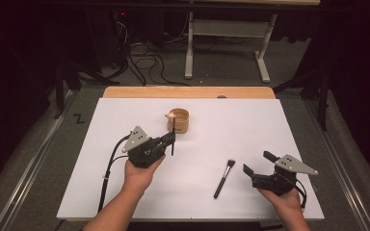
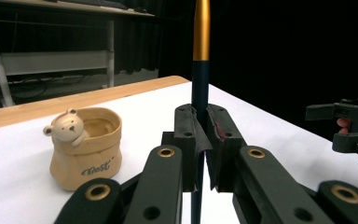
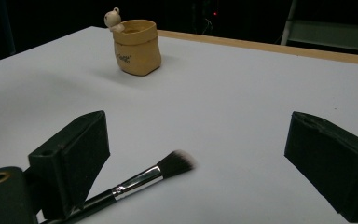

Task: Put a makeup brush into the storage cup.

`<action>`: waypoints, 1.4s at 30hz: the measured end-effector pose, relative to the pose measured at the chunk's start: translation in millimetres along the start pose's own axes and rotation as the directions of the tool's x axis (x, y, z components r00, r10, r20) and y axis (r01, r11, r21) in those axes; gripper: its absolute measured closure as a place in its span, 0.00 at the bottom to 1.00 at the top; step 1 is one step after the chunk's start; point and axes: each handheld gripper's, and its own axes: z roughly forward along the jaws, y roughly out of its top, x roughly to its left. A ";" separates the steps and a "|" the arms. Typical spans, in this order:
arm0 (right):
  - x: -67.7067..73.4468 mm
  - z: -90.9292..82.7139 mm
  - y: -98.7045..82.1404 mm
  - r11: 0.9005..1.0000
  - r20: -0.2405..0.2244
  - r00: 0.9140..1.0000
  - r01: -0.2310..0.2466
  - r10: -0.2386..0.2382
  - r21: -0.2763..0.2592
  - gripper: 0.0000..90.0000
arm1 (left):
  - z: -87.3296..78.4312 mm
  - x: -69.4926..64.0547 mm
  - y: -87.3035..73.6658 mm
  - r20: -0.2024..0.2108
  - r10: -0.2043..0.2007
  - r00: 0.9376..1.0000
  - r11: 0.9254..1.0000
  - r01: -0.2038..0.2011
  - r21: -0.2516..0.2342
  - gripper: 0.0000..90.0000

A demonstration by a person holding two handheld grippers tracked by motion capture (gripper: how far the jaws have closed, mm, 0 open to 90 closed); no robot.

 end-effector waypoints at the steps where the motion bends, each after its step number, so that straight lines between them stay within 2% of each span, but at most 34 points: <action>1: 0.1 0.1 0.0 1.000 -0.001 1.000 0.000 0.000 0.000 0.08 | 0.9 -0.5 0.6 -0.002 0.004 1.000 1.000 -0.004 0.000 0.93; 5: 1.0 -0.1 0.6 1.000 0.000 1.000 0.000 0.000 -0.001 0.08 | 5.1 -0.7 3.6 0.001 0.022 1.000 1.000 -0.022 0.004 0.93; 8: 1.2 -0.2 0.7 1.000 0.000 1.000 -0.002 0.002 -0.001 0.08 | 9.4 0.2 6.5 0.014 0.022 1.000 1.000 -0.022 0.003 0.93; 10: 1.0 -0.2 0.6 1.000 0.001 1.000 -0.002 0.002 -0.001 0.08 | 12.7 1.1 7.9 0.009 0.024 1.000 1.000 -0.024 0.005 0.93; 15: 0.4 -0.2 0.3 1.000 0.000 1.000 -0.004 0.004 -0.002 0.08 | 22.6 5.6 14.2 -0.018 0.034 0.999 0.999 -0.034 0.011 0.93; 20: 0.3 0.2 0.4 1.000 -0.001 1.000 -0.007 0.007 -0.004 0.08 | 34.6 10.9 21.9 -0.037 0.024 0.999 1.000 -0.024 0.004 0.93; 29: 1.3 0.9 0.1 1.000 -0.008 1.000 -0.012 0.012 -0.007 0.08 | 55.2 19.0 29.9 -0.069 0.043 0.997 0.999 -0.043 -0.006 0.93; 30: 1.3 0.9 0.1 1.000 -0.008 1.000 -0.012 0.012 -0.007 0.08 | 57.8 20.2 30.3 -0.066 0.031 0.997 0.999 -0.031 -0.008 0.93; 37: -0.3 1.5 -1.1 1.000 -0.012 1.000 -0.019 0.019 -0.008 0.08 | 75.5 32.6 37.3 -0.104 0.021 0.994 1.000 -0.022 -0.006 0.93; 42: -1.2 2.6 -1.2 1.000 -0.018 1.000 -0.019 0.019 -0.008 0.08 | 82.3 36.0 43.1 -0.121 0.034 0.992 0.999 -0.034 -0.001 0.93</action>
